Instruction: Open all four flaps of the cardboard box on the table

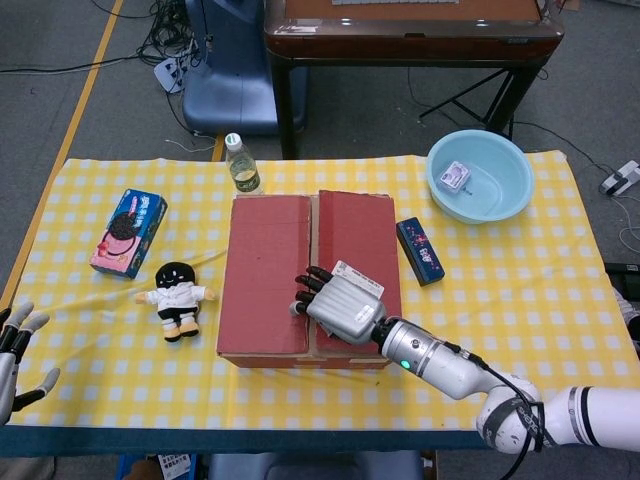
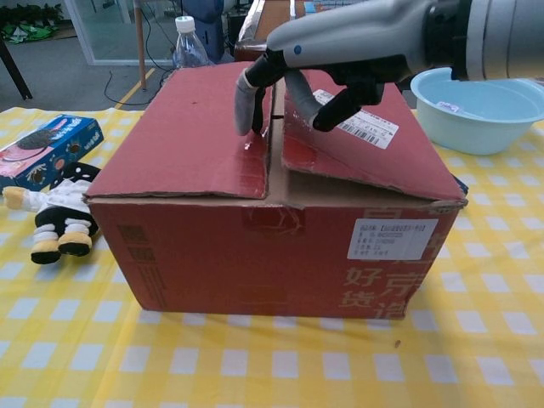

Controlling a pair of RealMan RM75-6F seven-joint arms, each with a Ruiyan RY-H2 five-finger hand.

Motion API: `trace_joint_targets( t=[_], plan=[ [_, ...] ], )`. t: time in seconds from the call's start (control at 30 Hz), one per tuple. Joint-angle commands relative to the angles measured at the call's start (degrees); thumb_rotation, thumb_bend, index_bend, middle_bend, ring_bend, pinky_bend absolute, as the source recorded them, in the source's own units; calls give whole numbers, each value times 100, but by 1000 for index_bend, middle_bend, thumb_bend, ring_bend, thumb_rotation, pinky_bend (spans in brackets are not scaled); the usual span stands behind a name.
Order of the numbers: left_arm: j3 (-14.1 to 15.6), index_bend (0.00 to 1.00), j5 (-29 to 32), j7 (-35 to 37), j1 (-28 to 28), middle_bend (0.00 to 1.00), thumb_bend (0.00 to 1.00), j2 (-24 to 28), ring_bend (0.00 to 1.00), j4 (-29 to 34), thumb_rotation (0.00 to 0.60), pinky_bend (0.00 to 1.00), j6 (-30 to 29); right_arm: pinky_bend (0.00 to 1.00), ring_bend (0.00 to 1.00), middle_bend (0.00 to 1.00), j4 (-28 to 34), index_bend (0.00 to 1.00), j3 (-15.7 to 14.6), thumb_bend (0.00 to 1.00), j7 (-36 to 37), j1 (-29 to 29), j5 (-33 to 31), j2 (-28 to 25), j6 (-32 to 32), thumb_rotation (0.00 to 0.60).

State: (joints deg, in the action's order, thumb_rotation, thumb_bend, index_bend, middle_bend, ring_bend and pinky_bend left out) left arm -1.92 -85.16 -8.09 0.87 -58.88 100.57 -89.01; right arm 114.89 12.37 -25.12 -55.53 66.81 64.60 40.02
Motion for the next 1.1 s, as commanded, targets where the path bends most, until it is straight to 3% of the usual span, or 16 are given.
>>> trace_joint_targets(
  t=[0.03, 0.57, 1.1],
  plan=[
    [-4, 237, 0, 9, 0, 84, 271, 0, 0, -23, 600, 0, -1, 82, 102, 304, -60, 298, -74, 1000, -68, -58, -86, 30, 35, 600],
    [-34, 237, -8, -32, 56, 84, 270, -8, 0, -11, 600, 0, 57, 82, 140, 428, -67, 327, -185, 1000, 64, -26, 44, -186, 410, 600],
    [-67, 237, 2, -72, 89, 84, 271, 1, 0, 3, 600, 0, 60, 82, 151, 458, 121, 328, -38, 1000, 226, 140, 154, -696, 886, 600]
  ],
)
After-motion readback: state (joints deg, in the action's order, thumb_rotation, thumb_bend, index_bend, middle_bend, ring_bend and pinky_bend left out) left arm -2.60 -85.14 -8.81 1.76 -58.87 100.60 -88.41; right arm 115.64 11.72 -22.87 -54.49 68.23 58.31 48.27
